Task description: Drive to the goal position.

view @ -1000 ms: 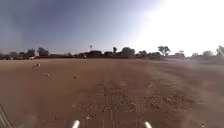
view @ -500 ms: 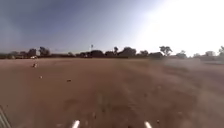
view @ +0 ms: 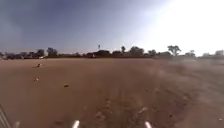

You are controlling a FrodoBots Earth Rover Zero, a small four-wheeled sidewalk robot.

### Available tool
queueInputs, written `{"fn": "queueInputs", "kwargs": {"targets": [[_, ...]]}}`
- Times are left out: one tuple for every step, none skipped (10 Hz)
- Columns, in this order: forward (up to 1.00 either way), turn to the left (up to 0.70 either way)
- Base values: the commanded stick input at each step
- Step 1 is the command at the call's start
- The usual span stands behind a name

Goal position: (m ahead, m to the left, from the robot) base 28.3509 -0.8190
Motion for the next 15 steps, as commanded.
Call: {"fn": "queueInputs", "kwargs": {"targets": [[1.00, 0.00], [1.00, 0.00], [1.00, 0.00], [1.00, 0.00], [1.00, 0.00], [1.00, 0.00], [1.00, 0.00], [1.00, 0.00], [1.00, 0.00], [1.00, 0.00], [1.00, 0.00], [1.00, 0.00], [1.00, -0.06], [1.00, -0.23], [1.00, -0.27]]}}
